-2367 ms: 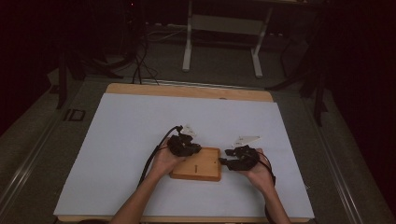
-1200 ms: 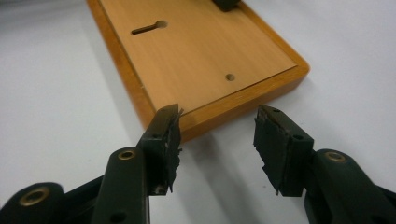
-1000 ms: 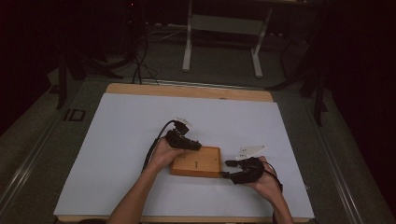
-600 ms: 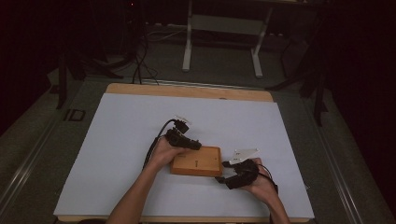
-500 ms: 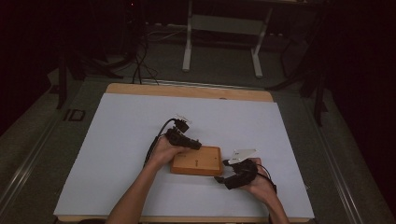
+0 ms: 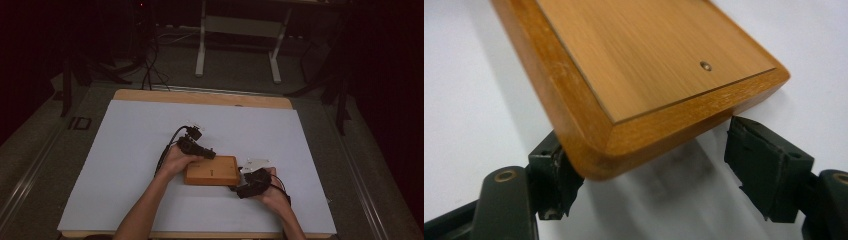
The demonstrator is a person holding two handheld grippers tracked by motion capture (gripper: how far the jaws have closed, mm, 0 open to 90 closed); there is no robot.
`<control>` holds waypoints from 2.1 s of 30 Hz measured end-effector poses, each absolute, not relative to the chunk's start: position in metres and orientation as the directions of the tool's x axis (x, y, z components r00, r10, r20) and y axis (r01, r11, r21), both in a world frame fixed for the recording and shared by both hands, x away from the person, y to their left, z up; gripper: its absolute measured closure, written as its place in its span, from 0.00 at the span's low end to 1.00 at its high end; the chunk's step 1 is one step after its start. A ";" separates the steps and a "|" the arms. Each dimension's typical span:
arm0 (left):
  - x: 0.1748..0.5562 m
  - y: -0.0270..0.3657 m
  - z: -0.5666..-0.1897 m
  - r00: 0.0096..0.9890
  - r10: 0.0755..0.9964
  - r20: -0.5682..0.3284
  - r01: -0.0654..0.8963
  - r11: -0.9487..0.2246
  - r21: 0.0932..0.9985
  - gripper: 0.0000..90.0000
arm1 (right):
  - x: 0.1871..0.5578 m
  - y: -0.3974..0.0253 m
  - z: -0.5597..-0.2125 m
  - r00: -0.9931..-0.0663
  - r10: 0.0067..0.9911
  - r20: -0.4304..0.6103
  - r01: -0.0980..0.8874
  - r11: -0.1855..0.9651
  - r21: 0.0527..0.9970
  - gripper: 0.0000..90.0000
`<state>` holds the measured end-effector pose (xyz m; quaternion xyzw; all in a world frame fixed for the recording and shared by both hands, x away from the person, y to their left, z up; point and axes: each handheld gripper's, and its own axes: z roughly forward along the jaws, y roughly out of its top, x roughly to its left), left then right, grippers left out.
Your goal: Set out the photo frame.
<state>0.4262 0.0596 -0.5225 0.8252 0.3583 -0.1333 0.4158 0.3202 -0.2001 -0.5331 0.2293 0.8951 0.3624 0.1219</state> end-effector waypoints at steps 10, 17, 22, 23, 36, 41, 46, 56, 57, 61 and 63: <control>0.430 0.061 -0.524 0.701 0.474 -0.533 0.710 -0.389 0.587 0.94 | 0.328 -0.198 -0.536 -0.827 0.549 -0.121 0.304 0.617 0.726 0.33; 0.427 0.056 -0.519 0.727 0.486 -0.485 0.681 -0.426 0.595 0.94 | 0.328 -0.195 -0.532 -0.810 0.562 -0.167 0.275 0.616 0.738 0.33; 0.425 0.053 -0.519 0.734 0.475 -0.485 0.675 -0.440 0.592 0.94 | 0.321 -0.194 -0.522 -0.815 0.547 -0.194 0.225 0.607 0.762 0.35; 0.425 0.053 -0.519 0.735 0.473 -0.486 0.675 -0.439 0.593 0.94 | 0.320 -0.193 -0.522 -0.814 0.546 -0.199 0.220 0.607 0.763 0.35; 0.424 0.055 -0.517 0.727 0.446 -0.522 0.686 -0.450 0.571 0.94 | 0.313 -0.196 -0.512 -0.822 0.522 -0.228 0.167 0.603 0.780 0.41; 0.424 0.053 -0.518 0.727 0.440 -0.527 0.686 -0.459 0.564 0.94 | 0.312 -0.195 -0.512 -0.842 0.494 -0.217 0.151 0.601 0.785 0.43; 0.423 0.050 -0.519 0.735 0.450 -0.507 0.678 -0.478 0.559 0.92 | 0.310 -0.191 -0.512 -0.851 0.474 -0.225 0.134 0.611 0.780 0.50; 0.420 0.053 -0.514 0.741 0.439 -0.509 0.671 -0.444 0.594 0.73 | 0.313 -0.195 -0.510 -0.853 0.485 -0.194 0.151 0.585 0.797 0.55; 0.419 0.053 -0.513 0.745 0.439 -0.503 0.666 -0.444 0.599 0.71 | 0.313 -0.195 -0.510 -0.853 0.484 -0.194 0.151 0.585 0.797 0.55; 0.414 0.058 -0.511 0.763 0.437 -0.476 0.644 -0.441 0.626 0.67 | 0.313 -0.195 -0.510 -0.853 0.484 -0.193 0.151 0.584 0.797 0.55; 0.411 0.061 -0.511 0.765 0.444 -0.467 0.639 -0.433 0.635 0.66 | 0.314 -0.195 -0.510 -0.854 0.485 -0.191 0.152 0.583 0.798 0.55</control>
